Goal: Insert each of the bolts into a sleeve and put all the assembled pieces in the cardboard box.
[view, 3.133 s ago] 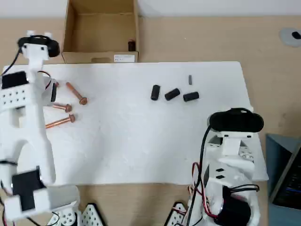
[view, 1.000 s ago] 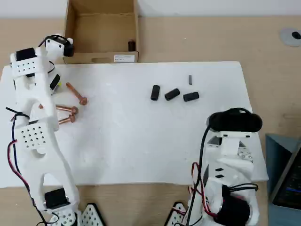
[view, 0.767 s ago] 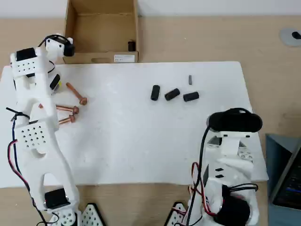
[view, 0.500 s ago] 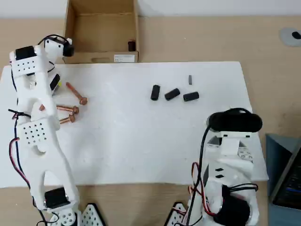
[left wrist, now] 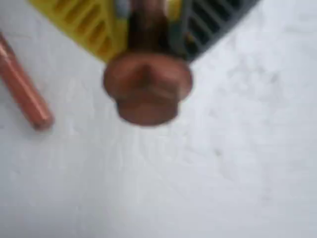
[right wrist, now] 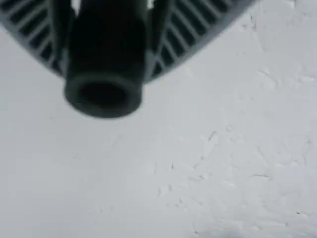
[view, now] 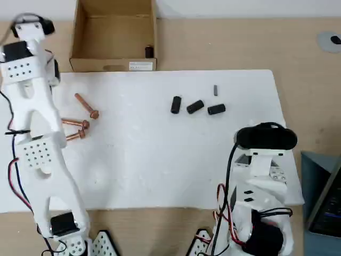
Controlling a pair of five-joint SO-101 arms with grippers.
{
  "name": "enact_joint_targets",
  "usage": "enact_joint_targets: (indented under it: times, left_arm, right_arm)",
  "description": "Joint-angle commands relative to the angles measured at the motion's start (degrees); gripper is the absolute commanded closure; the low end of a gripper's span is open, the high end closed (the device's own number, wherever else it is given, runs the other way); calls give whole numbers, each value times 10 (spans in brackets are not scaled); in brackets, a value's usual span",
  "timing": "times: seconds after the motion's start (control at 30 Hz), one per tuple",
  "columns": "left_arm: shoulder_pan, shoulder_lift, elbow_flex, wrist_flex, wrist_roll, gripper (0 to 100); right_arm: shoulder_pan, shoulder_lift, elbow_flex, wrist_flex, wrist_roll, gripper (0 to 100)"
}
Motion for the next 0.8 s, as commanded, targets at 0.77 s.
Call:
enact_joint_targets:
  times: [0.77]
  left_arm:
    - [141, -813, 809, -102, 135, 998]
  right_arm:
    - [-34, -4, 48, -62, -4, 989]
